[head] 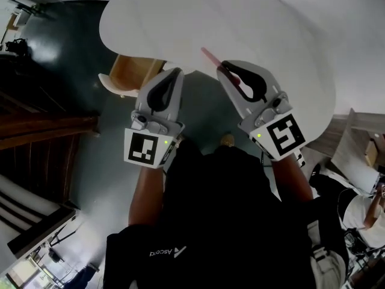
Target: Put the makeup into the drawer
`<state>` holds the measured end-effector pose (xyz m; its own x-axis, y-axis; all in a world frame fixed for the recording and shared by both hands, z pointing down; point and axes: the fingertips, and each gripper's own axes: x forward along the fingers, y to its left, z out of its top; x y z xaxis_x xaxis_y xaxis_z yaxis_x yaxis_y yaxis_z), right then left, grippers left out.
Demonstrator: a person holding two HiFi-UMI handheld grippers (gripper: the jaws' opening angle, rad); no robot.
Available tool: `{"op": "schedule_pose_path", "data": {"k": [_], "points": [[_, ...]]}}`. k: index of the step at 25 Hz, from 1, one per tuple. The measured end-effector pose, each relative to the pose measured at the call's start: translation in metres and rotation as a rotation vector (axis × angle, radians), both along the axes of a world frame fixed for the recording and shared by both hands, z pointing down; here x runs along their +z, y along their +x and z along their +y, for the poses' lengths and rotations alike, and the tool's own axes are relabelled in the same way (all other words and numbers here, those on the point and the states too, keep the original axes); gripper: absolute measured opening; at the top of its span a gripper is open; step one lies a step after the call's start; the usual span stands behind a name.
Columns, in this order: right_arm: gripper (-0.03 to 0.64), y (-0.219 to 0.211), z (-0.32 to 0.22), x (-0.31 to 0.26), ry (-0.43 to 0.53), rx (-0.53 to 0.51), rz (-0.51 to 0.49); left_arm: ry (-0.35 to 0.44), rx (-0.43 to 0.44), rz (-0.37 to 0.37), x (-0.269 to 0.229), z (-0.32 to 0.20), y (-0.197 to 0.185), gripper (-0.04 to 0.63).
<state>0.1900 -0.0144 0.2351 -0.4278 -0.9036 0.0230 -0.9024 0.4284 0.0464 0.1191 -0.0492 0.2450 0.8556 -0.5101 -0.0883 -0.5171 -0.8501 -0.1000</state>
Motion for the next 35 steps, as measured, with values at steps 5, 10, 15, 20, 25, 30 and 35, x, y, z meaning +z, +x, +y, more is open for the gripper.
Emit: {"op": "schedule_pose_path", "data": {"k": [5, 10, 15, 20, 25, 30, 35], "points": [[0.051, -0.075, -0.048, -0.001, -0.009, -0.061, 0.014, 0.007, -0.053, -0.001, -0.001, -0.044, -0.077, 0.009], [0.051, -0.136, -0.088, 0.009, -0.026, -0.110, 0.055, 0.013, -0.095, 0.002, 0.001, -0.084, -0.137, 0.009], [0.051, -0.203, -0.135, 0.019, -0.059, -0.132, 0.094, -0.003, -0.141, 0.006, 0.007, -0.126, -0.214, 0.009], [0.051, -0.253, -0.175, 0.036, -0.093, -0.153, 0.145, -0.018, -0.170, 0.002, 0.021, -0.158, -0.269, 0.009], [0.051, -0.284, -0.205, 0.063, -0.153, -0.211, 0.205, -0.034, -0.208, 0.002, 0.028, -0.182, -0.298, 0.009], [0.051, -0.310, -0.236, 0.100, -0.218, -0.290, 0.264, -0.055, -0.287, -0.005, 0.038, -0.207, -0.320, 0.009], [0.051, -0.337, -0.276, 0.140, -0.262, -0.354, 0.338, -0.076, -0.366, -0.015, 0.048, -0.241, -0.344, 0.009]]}}
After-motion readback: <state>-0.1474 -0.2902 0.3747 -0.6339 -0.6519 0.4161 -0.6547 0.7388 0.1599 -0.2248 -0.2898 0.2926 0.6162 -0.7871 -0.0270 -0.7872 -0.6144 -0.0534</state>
